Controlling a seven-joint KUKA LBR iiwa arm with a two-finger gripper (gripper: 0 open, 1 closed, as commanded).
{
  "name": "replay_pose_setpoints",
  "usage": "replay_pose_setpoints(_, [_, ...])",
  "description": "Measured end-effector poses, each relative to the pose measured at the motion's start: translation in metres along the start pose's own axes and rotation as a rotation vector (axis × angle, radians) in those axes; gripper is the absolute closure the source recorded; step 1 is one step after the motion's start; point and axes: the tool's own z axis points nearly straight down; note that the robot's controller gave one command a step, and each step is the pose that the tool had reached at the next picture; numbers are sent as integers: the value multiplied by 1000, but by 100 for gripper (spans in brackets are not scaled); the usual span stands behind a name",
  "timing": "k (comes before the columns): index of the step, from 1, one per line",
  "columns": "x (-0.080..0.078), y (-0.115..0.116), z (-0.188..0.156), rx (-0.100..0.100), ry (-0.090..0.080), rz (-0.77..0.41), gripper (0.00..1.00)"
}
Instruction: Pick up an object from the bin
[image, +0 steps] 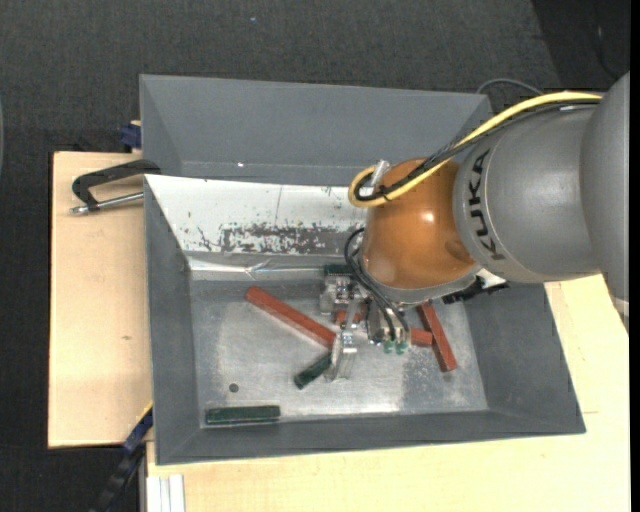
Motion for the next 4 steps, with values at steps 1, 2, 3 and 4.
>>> replay_pose_setpoints(1, [6, -24, 29, 9, 11, -51, 0])
replay_pose_setpoints(2, [-16, -1, 40, 1, 6, -595, 100])
replay_pose_setpoints(3, [-15, 0, 40, 1, 6, -595, 100])
replay_pose_setpoints(4, [-18, 35, -82, 0, 2, -670, 100])
